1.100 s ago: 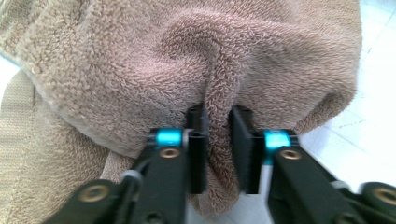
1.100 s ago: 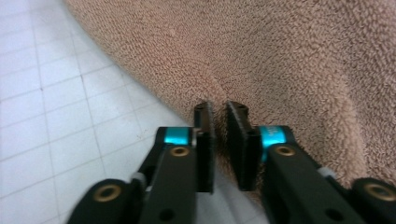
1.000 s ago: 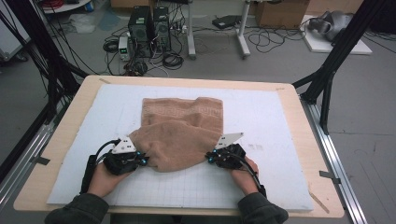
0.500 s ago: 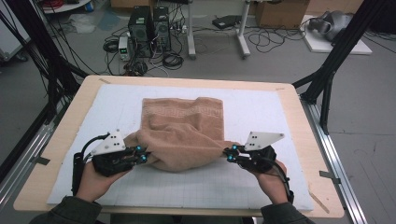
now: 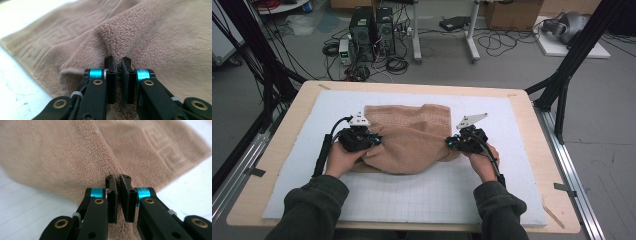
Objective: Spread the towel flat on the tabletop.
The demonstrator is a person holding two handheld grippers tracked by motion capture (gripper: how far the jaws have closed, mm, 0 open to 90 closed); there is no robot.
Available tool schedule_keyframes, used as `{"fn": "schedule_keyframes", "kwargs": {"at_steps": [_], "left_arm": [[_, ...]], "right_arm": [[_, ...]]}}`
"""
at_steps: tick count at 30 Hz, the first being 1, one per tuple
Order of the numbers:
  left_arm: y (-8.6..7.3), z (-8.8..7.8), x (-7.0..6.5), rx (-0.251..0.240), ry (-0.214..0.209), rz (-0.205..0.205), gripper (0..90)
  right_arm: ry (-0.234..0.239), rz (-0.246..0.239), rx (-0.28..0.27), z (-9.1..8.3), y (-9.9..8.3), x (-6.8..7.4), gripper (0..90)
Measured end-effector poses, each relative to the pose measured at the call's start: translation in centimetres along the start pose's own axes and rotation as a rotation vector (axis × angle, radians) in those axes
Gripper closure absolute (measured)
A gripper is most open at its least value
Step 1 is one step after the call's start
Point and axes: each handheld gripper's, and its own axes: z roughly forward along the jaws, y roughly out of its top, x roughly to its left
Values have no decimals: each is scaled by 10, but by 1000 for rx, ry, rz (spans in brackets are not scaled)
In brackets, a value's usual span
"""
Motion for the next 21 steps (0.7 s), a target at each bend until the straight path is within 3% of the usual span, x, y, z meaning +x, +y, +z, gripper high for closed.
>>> {"fn": "schedule_keyframes", "kwargs": {"at_steps": [3,6,11,14,16,21], "left_arm": [[0,6,2,-2,8,-9,835],[1,-2,1,-10,16,7,777],[2,-34,1,-85,15,-7,673],[0,-54,0,-115,23,5,625],[-4,-64,-1,-117,11,3,592],[-17,-78,-15,-101,-28,56,554]], "right_arm": [[5,28,20,16,-3,-5,841],[-4,36,7,16,-3,-7,786],[-20,40,-39,-6,-2,-1,661],[-29,12,-86,-23,-2,11,628],[-36,-12,-100,-33,-3,19,619],[3,-50,-154,-43,-10,39,603]]}}
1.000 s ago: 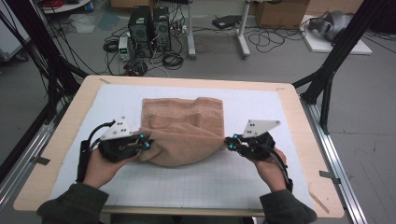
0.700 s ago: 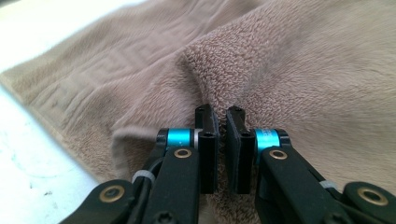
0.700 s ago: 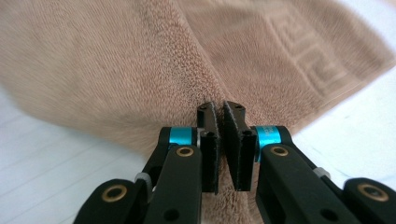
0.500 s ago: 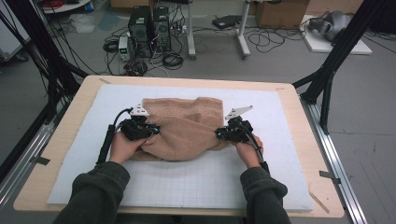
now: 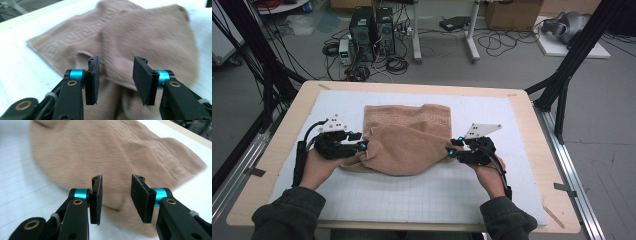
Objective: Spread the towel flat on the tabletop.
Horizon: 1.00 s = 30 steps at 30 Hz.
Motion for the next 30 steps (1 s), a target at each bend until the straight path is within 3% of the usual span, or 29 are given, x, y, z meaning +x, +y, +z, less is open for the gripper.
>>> {"fn": "schedule_keyframes", "kwargs": {"at_steps": [4,8,13,16,17,20,21,25,30], "left_arm": [[-10,8,-13,33,-57,23,512],[-17,29,-17,139,-43,73,507],[-21,55,-14,206,-31,69,669],[-21,61,-14,194,-26,55,772],[-21,61,-15,196,-20,64,796],[-21,59,-16,192,-21,70,808],[-21,58,-16,190,-24,69,812],[-18,50,-19,171,-34,78,823],[-13,31,-30,121,-51,99,828]], "right_arm": [[56,-9,-2,15,-2,17,519],[73,-47,58,42,0,29,454],[58,-46,101,70,3,28,492],[38,-67,126,83,3,29,582],[39,-70,136,88,3,29,650],[25,-97,142,94,2,28,813],[32,-86,142,93,2,27,866],[67,-75,132,88,1,23,892],[81,-103,119,71,3,26,894]]}}
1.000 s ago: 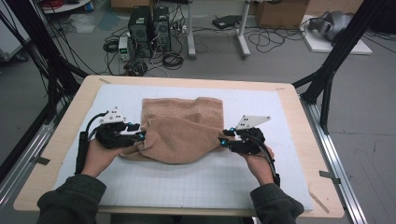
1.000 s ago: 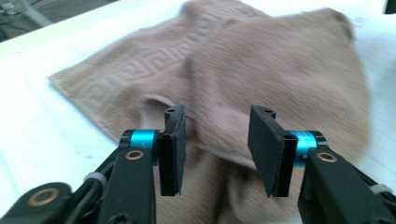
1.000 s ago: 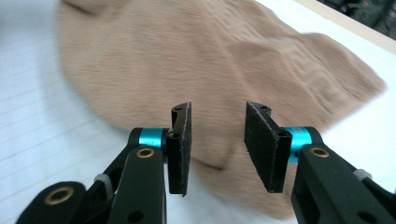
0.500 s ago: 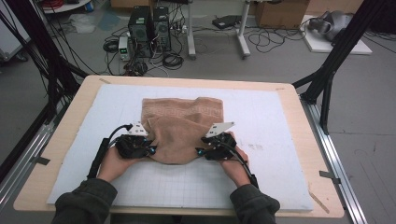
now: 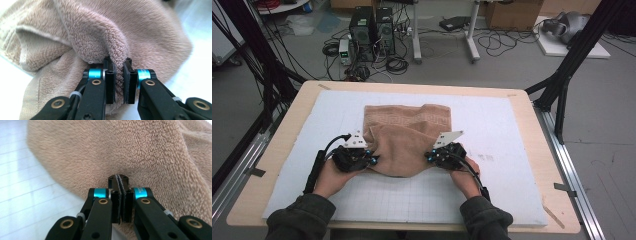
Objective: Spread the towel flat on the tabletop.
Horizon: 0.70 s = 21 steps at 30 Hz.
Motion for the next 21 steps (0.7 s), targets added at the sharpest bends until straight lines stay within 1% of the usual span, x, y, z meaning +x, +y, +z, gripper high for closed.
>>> {"fn": "schedule_keyframes", "kwargs": {"at_steps": [2,4,6,8,10,14,15,17,19,20,21], "left_arm": [[2,-8,-5,-31,-21,-2,828],[4,-16,-11,-60,-32,11,829],[9,-22,-16,-86,-53,7,830],[14,-27,-22,-106,-64,24,832],[21,-32,-28,-124,-84,35,832],[36,-42,-38,-159,-102,64,833],[39,-45,-40,-169,-101,69,833],[47,-52,-44,-195,-118,73,833],[53,-58,-46,-205,-122,84,834],[55,-59,-47,-208,-123,92,834],[56,-59,-47,-206,-104,103,834]], "right_arm": [[4,-3,-23,-12,0,3,894],[1,-11,-53,-26,0,7,895],[-9,-25,-64,-39,-1,10,895],[-20,-32,-70,-50,-2,11,895],[-21,-23,-91,-62,-3,12,896],[-39,-25,-136,-85,0,13,898],[-45,-31,-142,-90,1,13,898],[-51,-41,-156,-99,5,14,899],[-62,-48,-186,-109,10,14,900],[-70,-50,-200,-114,13,14,899],[-87,-59,-204,-117,16,14,899]]}}
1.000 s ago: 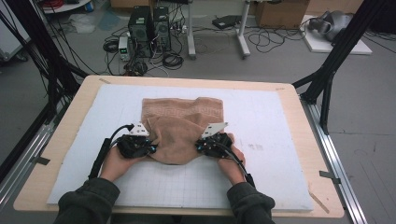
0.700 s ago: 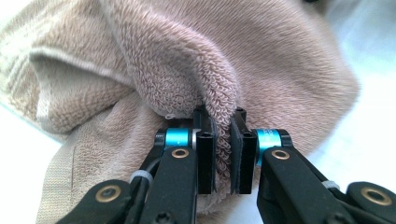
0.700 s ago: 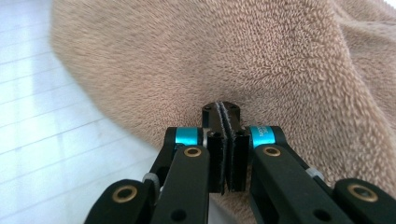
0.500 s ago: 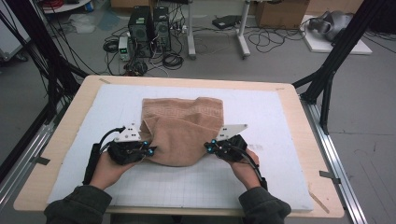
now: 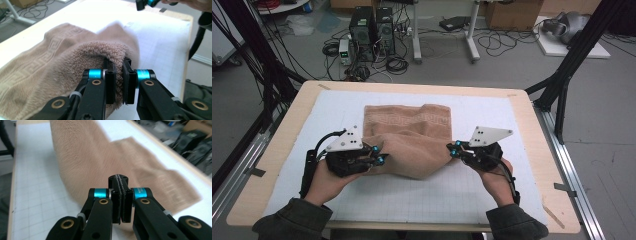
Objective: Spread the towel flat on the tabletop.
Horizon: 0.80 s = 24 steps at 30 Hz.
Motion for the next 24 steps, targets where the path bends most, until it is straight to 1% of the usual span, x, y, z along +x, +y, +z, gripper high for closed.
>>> {"fn": "schedule_keyframes", "kwargs": {"at_steps": [1,2,3,4,5,6,7,8,9,10,11,12,13,14,15,16,17,19,20,21,22,24], "left_arm": [[0,2,2,10,15,5,834],[-1,6,6,21,20,-1,834],[-4,10,11,30,47,-5,835],[-7,14,16,39,83,-9,835],[-11,20,24,53,99,-32,836],[-16,25,32,72,121,-43,836],[-20,30,41,95,149,-63,837],[-25,35,51,113,157,-96,837],[-30,39,61,132,175,-119,837],[-36,43,70,153,205,-141,837],[-41,46,81,169,218,-182,837],[-47,50,90,191,241,-205,837],[-54,53,98,215,266,-228,837],[-60,56,105,237,282,-258,837],[-65,58,110,261,285,-274,836],[-68,59,113,267,284,-300,833],[-69,59,114,263,280,-306,823],[-67,55,107,235,281,-275,781],[-65,52,104,227,276,-262,748],[-63,48,101,219,271,-257,706],[-61,44,97,205,268,-247,655],[-59,35,89,166,250,-233,600]], "right_arm": [[-12,-8,14,-1,3,-1,899],[-9,-12,25,2,4,-4,899],[-1,-5,38,6,3,-6,897],[10,2,53,11,1,-7,895],[28,11,67,17,-2,-8,893],[47,25,75,23,-7,-8,879],[59,28,86,29,-11,-7,851],[60,29,103,36,-16,-6,808],[68,44,116,41,-22,-6,796],[87,51,126,47,-28,-5,782],[83,50,146,52,-33,-4,757],[85,59,155,56,-38,-4,737],[89,80,158,60,-42,-5,715],[88,100,161,63,-46,-5,682],[87,109,176,67,-48,-6,658],[82,110,176,69,-49,-6,634],[72,110,168,71,-50,-6,608],[59,102,175,74,-50,-6,585],[55,109,183,75,-51,-6,562],[51,107,187,76,-52,-7,546],[45,115,192,77,-53,-8,529],[33,128,196,79,-55,-9,507]]}}
